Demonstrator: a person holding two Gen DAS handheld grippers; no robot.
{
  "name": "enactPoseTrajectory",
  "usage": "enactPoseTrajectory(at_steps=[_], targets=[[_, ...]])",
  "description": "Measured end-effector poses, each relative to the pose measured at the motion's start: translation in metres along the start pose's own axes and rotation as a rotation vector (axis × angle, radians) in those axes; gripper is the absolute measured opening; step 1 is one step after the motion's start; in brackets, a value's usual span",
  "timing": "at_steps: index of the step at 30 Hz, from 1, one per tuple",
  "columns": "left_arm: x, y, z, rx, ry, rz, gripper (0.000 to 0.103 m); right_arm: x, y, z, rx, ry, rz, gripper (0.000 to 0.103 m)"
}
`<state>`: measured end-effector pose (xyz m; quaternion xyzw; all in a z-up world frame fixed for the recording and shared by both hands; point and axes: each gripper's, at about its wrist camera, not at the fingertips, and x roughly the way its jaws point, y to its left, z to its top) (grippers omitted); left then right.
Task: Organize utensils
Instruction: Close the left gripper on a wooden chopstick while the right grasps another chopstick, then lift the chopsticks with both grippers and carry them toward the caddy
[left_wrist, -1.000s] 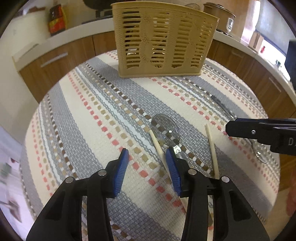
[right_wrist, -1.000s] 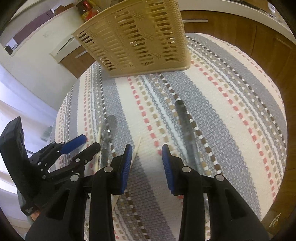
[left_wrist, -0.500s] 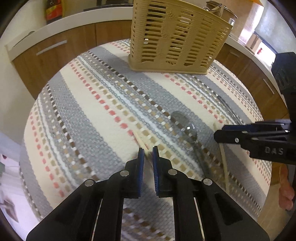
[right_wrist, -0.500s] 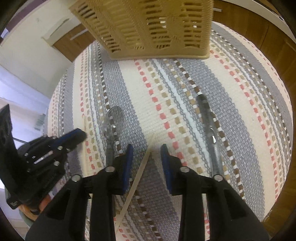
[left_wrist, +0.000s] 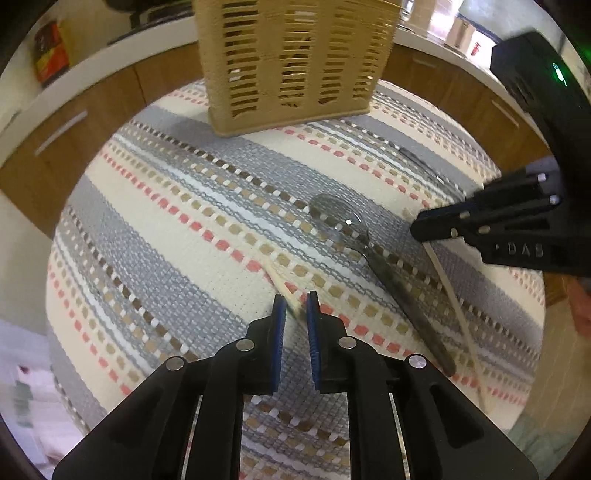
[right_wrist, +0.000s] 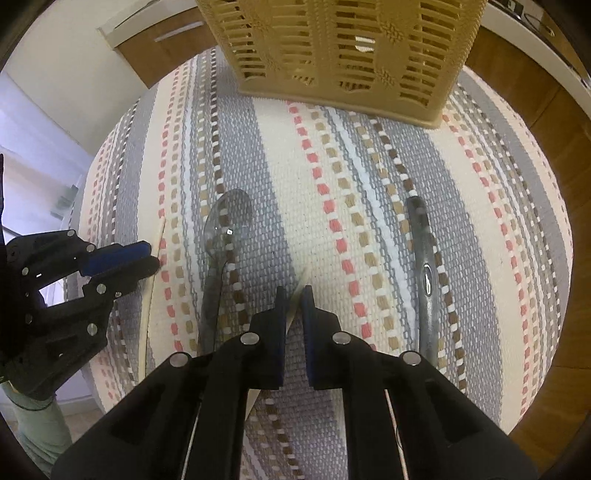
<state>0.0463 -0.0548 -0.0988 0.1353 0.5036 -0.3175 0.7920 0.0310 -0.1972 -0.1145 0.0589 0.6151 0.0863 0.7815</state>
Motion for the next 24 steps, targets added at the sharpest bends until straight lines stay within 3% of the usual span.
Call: enactPoseTrajectory(at_steps=[7, 9, 10, 12, 16, 21, 24], targets=[[0.004, 0.010, 0.012, -0.122, 0.042, -0.049, 0.024, 0.001, 0.008, 0.004, -0.049, 0.041, -0.049, 0.007], [0.005, 0.008, 0.014, -0.115, 0.052, -0.028, 0.016, 0.003, 0.012, 0.006, -0.060, 0.039, -0.059, 0.006], [0.007, 0.006, 0.015, -0.096, 0.054, 0.018, 0.005, 0.003, 0.014, 0.006, -0.076, 0.030, -0.067, 0.006], [0.007, 0.004, 0.017, -0.087, 0.054, 0.023, 0.002, 0.003, 0.016, 0.006, -0.091, 0.016, -0.067, 0.003], [-0.015, 0.008, 0.019, -0.120, -0.069, 0.000, 0.000, -0.016, 0.008, 0.001, -0.072, -0.051, 0.029, 0.003], [-0.070, 0.003, 0.016, -0.138, -0.264, -0.015, 0.000, -0.070, 0.011, -0.012, -0.132, -0.243, 0.018, 0.003], [-0.078, -0.004, 0.019, -0.122, -0.257, -0.014, 0.000, -0.088, 0.013, -0.021, -0.147, -0.306, 0.011, 0.003]])
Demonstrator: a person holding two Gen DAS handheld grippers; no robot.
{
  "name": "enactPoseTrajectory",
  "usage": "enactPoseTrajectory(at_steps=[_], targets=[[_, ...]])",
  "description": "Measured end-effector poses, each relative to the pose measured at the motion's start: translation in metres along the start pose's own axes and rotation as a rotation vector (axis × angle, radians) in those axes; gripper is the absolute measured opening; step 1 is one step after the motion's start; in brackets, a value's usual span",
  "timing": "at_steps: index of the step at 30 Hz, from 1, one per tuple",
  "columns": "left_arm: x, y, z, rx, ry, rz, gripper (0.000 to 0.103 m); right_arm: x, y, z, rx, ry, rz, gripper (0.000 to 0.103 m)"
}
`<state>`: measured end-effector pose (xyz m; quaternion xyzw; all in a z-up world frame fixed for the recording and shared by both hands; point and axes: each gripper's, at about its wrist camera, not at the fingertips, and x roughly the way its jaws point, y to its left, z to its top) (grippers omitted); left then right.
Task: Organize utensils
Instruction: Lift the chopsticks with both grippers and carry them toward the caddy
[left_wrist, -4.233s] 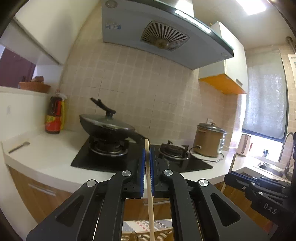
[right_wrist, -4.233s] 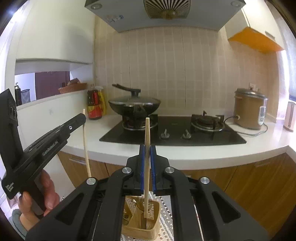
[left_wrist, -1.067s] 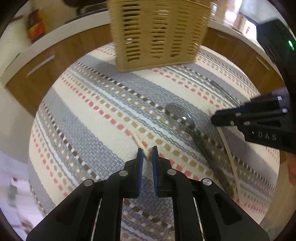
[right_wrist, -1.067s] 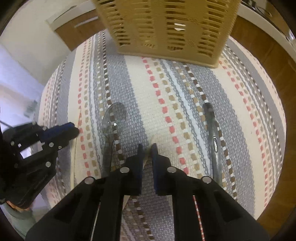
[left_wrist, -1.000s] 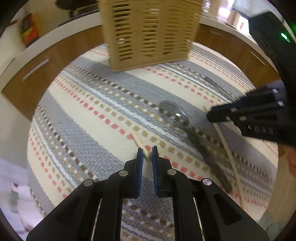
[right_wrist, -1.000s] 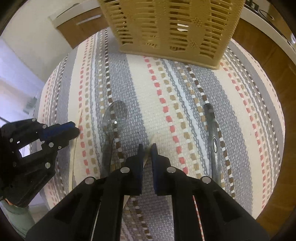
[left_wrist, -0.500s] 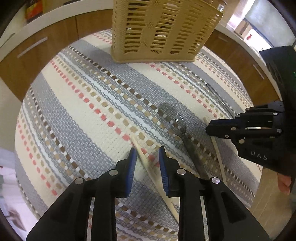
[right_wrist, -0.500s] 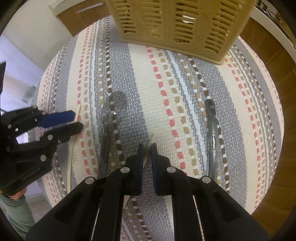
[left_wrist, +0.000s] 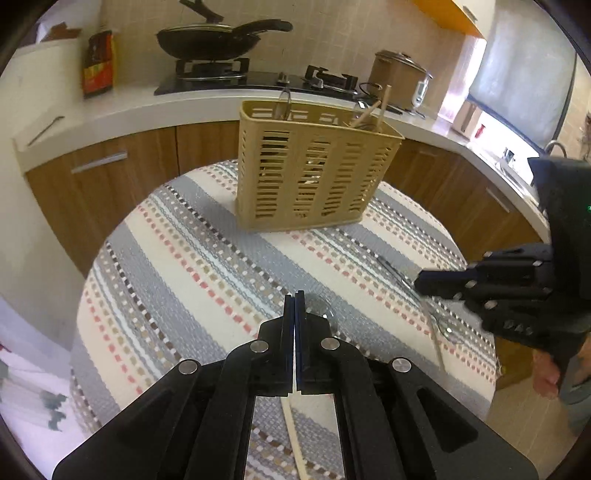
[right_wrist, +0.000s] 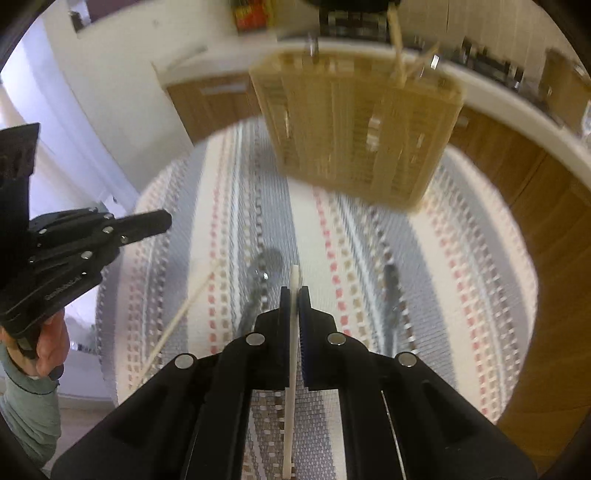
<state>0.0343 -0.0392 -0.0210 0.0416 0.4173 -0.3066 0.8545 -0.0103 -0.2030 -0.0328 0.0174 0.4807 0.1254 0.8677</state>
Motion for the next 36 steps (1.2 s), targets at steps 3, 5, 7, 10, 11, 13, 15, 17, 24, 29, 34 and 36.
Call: enactPoseTrajectory(at_steps=[3, 5, 7, 10, 11, 13, 15, 17, 24, 29, 34, 36], targets=[[0.021, -0.001, -0.008, 0.008, 0.138, -0.031, 0.004, -0.005, 0.004, -0.002, -0.014, -0.006, 0.007, 0.003], [0.035, 0.000, -0.017, 0.022, 0.200, 0.025, 0.009, -0.004, 0.006, -0.004, -0.032, -0.001, -0.005, 0.003], [0.052, -0.003, -0.025, 0.026, 0.268, 0.053, 0.012, 0.003, 0.007, -0.006, -0.041, 0.005, -0.014, 0.003], [0.065, -0.006, -0.030, 0.032, 0.309, 0.055, 0.012, 0.008, 0.009, -0.006, -0.038, 0.015, -0.014, 0.003], [0.069, -0.007, -0.029, 0.036, 0.315, 0.062, 0.012, 0.009, 0.009, -0.007, -0.037, 0.017, -0.012, 0.003], [0.072, -0.010, -0.026, 0.057, 0.308, 0.078, 0.009, 0.010, 0.008, -0.005, -0.027, 0.020, -0.007, 0.003], [0.077, -0.011, -0.025, 0.045, 0.324, 0.064, 0.000, 0.010, 0.007, -0.005, -0.025, 0.016, -0.006, 0.003], [0.079, -0.013, -0.029, 0.069, 0.295, 0.072, 0.000, 0.006, 0.006, -0.004, -0.025, 0.005, -0.001, 0.003], [0.007, -0.012, -0.014, 0.022, 0.004, 0.020, 0.000, -0.035, 0.002, -0.005, -0.026, -0.085, 0.023, 0.003], [0.005, -0.006, -0.008, -0.019, 0.107, -0.073, 0.002, -0.055, 0.001, -0.004, -0.019, -0.134, 0.036, 0.003], [0.047, 0.000, -0.028, -0.043, 0.267, 0.017, 0.010, -0.053, -0.001, -0.002, -0.009, -0.130, 0.033, 0.003], [0.057, 0.000, -0.032, -0.048, 0.294, 0.011, 0.010, -0.052, -0.002, -0.002, -0.006, -0.127, 0.031, 0.003]])
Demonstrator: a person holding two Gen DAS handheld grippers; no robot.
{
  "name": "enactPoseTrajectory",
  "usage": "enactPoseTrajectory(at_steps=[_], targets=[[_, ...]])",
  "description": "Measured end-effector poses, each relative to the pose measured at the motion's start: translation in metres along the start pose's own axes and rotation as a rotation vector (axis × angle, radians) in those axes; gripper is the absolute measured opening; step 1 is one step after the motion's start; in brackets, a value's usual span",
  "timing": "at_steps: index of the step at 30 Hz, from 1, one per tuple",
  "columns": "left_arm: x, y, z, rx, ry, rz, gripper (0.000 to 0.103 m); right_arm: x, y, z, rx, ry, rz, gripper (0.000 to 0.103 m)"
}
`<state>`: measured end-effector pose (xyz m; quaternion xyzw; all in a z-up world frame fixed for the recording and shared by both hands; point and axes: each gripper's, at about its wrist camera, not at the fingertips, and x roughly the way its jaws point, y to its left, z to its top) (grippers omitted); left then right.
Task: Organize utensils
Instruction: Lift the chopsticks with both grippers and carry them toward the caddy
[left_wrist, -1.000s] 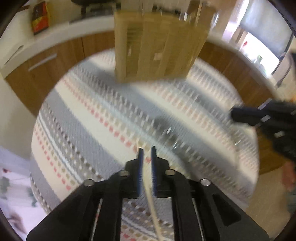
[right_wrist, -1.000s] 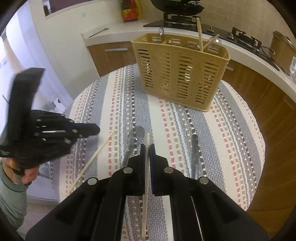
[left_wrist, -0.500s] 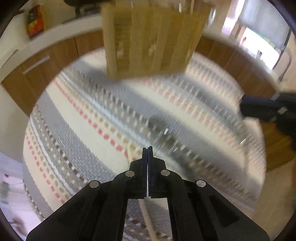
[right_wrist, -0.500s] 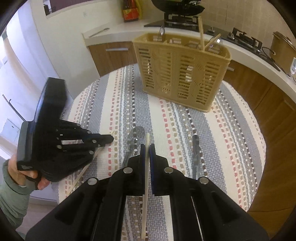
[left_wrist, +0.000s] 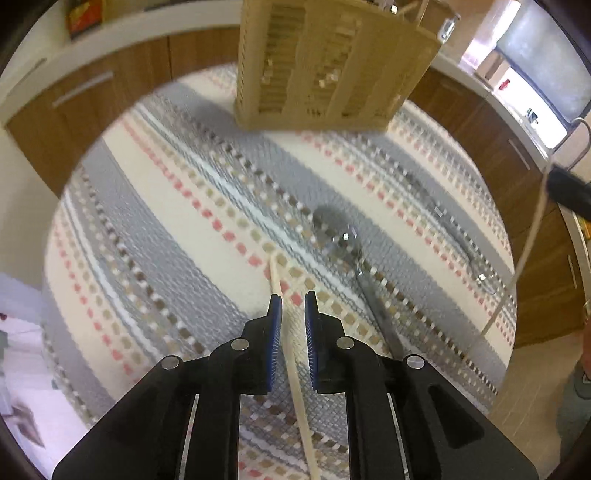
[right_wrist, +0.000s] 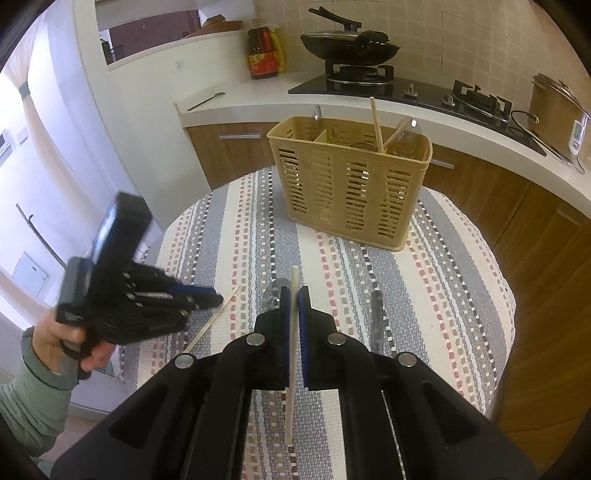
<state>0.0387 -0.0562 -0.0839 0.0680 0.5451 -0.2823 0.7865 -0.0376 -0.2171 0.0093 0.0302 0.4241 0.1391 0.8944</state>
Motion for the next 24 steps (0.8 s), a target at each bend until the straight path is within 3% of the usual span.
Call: enactPoseTrajectory(at_steps=[4, 15, 16, 17, 21, 24], targets=[[0.016, -0.002, 0.005, -0.006, 0.026, 0.024, 0.014, 0.002, 0.000, 0.001, -0.001, 0.004, 0.001, 0.003], [0.034, -0.004, 0.019, -0.011, 0.051, 0.004, 0.021, 0.008, -0.008, 0.003, 0.039, 0.018, 0.023, 0.003], [0.034, -0.006, 0.019, 0.001, 0.044, 0.010, 0.019, 0.008, -0.009, 0.003, 0.041, 0.018, 0.024, 0.003], [0.034, -0.004, 0.018, 0.008, 0.036, 0.019, 0.002, 0.007, -0.010, 0.003, 0.043, 0.016, 0.022, 0.003], [0.027, 0.002, 0.015, 0.011, -0.006, 0.011, 0.003, 0.003, -0.011, 0.004, 0.049, 0.007, 0.020, 0.003], [0.002, 0.001, 0.016, 0.005, -0.122, -0.025, 0.003, -0.002, -0.012, 0.006, 0.048, -0.012, 0.022, 0.003]])
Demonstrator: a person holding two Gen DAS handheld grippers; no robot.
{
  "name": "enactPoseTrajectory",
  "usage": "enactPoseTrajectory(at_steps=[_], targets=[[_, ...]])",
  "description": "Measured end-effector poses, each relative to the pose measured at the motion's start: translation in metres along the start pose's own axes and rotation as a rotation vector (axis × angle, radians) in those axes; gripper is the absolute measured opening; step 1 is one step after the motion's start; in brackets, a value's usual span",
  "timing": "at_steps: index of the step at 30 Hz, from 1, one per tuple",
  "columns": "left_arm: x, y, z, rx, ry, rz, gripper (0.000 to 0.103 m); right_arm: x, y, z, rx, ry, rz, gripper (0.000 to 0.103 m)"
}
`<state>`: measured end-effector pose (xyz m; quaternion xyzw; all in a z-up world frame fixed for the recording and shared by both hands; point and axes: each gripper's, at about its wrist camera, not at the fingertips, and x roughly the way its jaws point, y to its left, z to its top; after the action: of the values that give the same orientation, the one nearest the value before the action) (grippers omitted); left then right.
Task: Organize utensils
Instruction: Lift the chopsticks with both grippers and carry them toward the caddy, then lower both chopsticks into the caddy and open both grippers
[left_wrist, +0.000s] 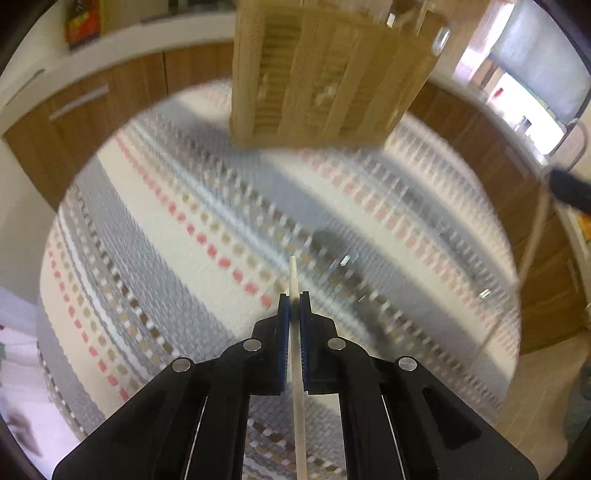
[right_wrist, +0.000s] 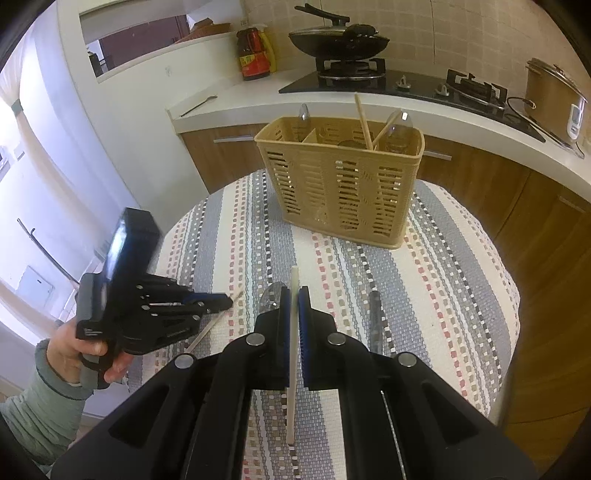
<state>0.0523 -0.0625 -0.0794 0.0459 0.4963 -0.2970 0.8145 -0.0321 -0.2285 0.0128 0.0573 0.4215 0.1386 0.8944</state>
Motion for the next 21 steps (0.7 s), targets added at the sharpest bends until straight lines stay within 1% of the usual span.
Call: enactPoseTrajectory(at_steps=[2, 3, 5, 7, 9, 11, 13, 14, 15, 16, 17, 19, 21], targets=[[-0.017, -0.001, 0.003, -0.005, -0.070, 0.001, 0.003, -0.005, 0.000, 0.001, 0.001, -0.014, 0.001, 0.003], [-0.031, -0.003, 0.005, -0.004, -0.129, 0.006, 0.003, -0.007, 0.000, 0.002, 0.002, -0.021, 0.003, 0.003], [-0.053, -0.005, 0.007, -0.004, -0.218, 0.005, 0.003, -0.013, 0.001, 0.003, -0.002, -0.046, 0.005, 0.003], [-0.076, -0.009, 0.008, 0.001, -0.330, 0.007, 0.003, -0.021, 0.003, 0.005, -0.012, -0.078, -0.002, 0.003], [-0.101, -0.015, 0.009, 0.011, -0.472, 0.033, 0.003, -0.029, 0.006, 0.009, -0.023, -0.112, 0.002, 0.003], [-0.116, -0.017, 0.015, 0.006, -0.536, 0.046, 0.003, -0.031, 0.010, 0.011, -0.043, -0.125, 0.001, 0.003], [-0.124, -0.019, 0.023, -0.007, -0.573, 0.045, 0.003, -0.025, 0.013, 0.013, -0.062, -0.105, -0.006, 0.003], [-0.125, -0.018, 0.027, -0.011, -0.582, 0.034, 0.003, -0.017, 0.013, 0.013, -0.068, -0.077, 0.011, 0.003], [-0.127, -0.015, 0.028, -0.020, -0.594, 0.015, 0.003, -0.008, 0.011, 0.012, -0.065, -0.041, 0.034, 0.005], [-0.127, -0.013, 0.028, -0.028, -0.599, 0.008, 0.003, 0.008, 0.007, 0.010, -0.044, 0.015, 0.049, 0.009], [-0.126, -0.011, 0.027, -0.038, -0.599, 0.001, 0.003, 0.021, 0.004, 0.009, -0.026, 0.052, 0.049, 0.017], [-0.121, -0.009, 0.026, -0.055, -0.587, -0.002, 0.003, 0.057, -0.001, 0.007, -0.010, 0.144, 0.022, 0.017], [-0.115, -0.004, 0.024, -0.068, -0.570, -0.013, 0.003, 0.088, -0.007, 0.006, 0.022, 0.226, 0.021, 0.017]])
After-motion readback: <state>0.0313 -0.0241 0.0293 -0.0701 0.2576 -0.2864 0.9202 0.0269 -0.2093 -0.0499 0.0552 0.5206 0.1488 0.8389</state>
